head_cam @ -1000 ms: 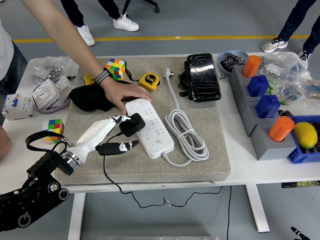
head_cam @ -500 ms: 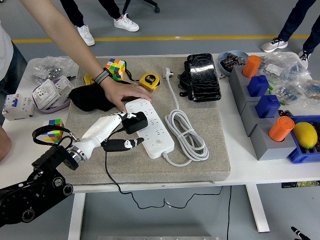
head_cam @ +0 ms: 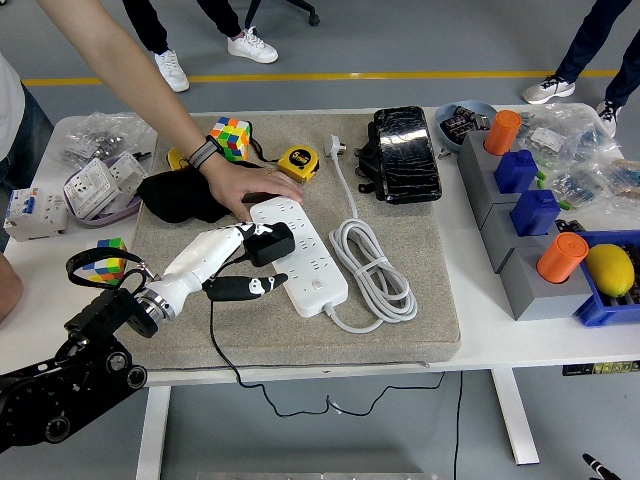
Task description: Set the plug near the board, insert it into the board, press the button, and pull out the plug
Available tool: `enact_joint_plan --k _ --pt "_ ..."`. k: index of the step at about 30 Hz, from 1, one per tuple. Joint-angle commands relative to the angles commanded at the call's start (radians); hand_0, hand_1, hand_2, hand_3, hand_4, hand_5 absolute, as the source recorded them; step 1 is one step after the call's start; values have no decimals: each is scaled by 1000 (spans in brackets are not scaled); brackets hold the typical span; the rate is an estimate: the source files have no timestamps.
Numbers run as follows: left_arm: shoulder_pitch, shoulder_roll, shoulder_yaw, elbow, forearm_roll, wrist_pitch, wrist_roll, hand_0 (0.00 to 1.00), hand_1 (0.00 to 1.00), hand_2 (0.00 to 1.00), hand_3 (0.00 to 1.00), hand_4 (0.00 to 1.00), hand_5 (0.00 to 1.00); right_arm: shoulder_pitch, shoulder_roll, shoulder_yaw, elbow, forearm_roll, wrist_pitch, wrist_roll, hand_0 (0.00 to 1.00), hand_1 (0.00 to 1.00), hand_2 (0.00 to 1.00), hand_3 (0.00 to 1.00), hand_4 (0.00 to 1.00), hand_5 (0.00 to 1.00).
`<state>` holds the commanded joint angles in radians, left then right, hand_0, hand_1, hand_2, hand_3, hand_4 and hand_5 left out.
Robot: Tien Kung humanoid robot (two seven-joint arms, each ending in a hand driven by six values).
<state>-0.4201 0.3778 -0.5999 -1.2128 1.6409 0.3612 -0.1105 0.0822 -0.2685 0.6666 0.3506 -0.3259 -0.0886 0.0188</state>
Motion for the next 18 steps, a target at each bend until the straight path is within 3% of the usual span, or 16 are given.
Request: enact_joint_plan --k 18 --pt "-1 1 3 -34 52 -8 15 760 802 802 758 838 618 -2 1 2 -1 2 -3 5 569 644 625 554 975 546"
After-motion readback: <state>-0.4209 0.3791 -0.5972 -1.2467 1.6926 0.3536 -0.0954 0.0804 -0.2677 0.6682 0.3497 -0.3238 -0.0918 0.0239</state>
